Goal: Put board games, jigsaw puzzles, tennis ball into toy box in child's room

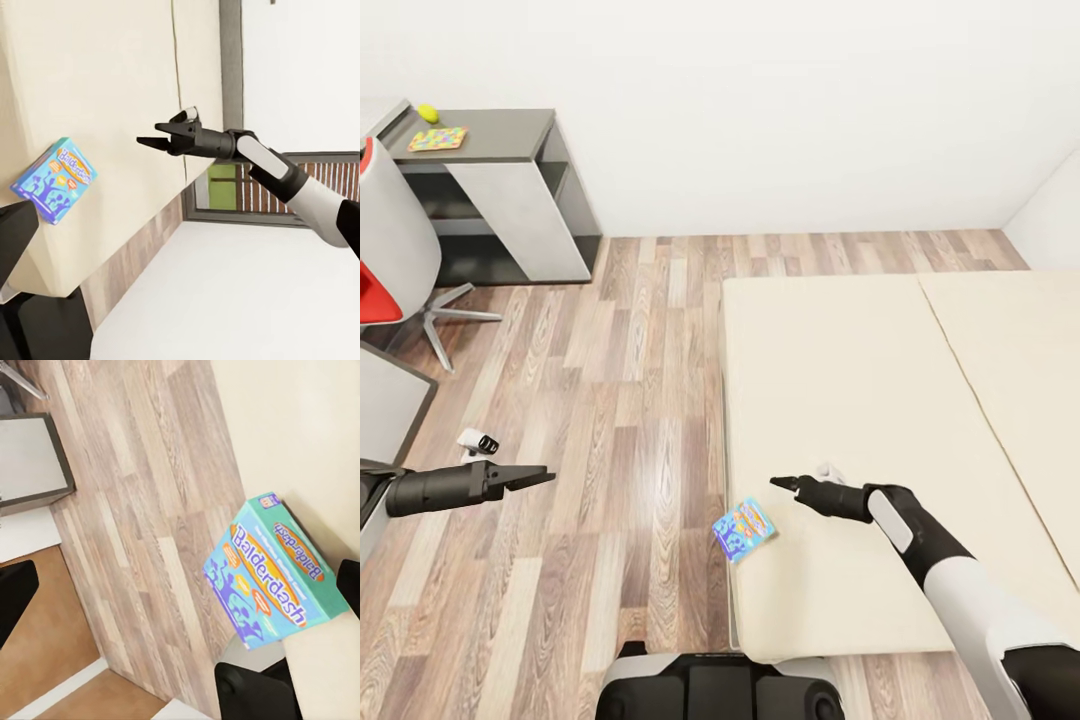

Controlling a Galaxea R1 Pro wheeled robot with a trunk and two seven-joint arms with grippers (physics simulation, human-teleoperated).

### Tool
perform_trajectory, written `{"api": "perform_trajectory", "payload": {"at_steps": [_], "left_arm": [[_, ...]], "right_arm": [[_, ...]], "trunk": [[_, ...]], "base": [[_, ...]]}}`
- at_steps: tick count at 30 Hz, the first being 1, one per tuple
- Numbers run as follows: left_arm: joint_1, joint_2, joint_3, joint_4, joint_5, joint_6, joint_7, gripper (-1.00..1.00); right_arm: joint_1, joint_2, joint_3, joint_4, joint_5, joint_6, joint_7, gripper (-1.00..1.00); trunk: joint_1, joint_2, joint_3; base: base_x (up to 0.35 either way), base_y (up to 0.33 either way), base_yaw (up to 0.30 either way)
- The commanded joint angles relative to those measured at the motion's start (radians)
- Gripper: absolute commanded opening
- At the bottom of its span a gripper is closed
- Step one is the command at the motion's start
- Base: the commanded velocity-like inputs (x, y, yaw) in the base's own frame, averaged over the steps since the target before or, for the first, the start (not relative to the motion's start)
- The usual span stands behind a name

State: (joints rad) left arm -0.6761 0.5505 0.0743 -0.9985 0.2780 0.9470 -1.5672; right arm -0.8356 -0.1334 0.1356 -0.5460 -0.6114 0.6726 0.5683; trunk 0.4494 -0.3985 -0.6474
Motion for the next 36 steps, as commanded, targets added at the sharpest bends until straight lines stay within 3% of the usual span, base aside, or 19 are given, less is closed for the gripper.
{"api": "perform_trajectory", "payload": {"at_steps": [1, 15, 29, 36], "left_arm": [[0.000, 0.000, -0.001, 0.000, 0.000, 0.011, -0.003, 1.00], [0.000, -0.020, -0.001, 0.000, 0.000, 0.010, -0.003, 1.00], [0.000, -0.032, -0.002, 0.000, -0.002, 0.012, -0.001, 1.00], [0.000, -0.032, -0.003, 0.000, -0.002, 0.012, 0.000, 1.00]], "right_arm": [[0.002, -0.002, 0.004, -0.001, -0.004, 0.001, 0.003, 1.00], [0.017, -0.001, 0.005, -0.002, -0.007, -0.049, 0.065, 1.00], [0.052, -0.003, 0.003, -0.004, -0.004, -0.135, 0.078, 1.00], [0.054, -0.020, 0.004, -0.005, -0.008, -0.144, 0.079, 1.00]], "trunk": [[0.001, -0.002, 0.000], [0.001, -0.002, 0.024], [0.001, -0.002, 0.047], [0.001, -0.002, 0.059]], "base": [[0.000, 0.000, 0.000], [0.000, 0.000, 0.000], [0.000, 0.000, 0.000], [0.000, 0.000, 0.000]]}}
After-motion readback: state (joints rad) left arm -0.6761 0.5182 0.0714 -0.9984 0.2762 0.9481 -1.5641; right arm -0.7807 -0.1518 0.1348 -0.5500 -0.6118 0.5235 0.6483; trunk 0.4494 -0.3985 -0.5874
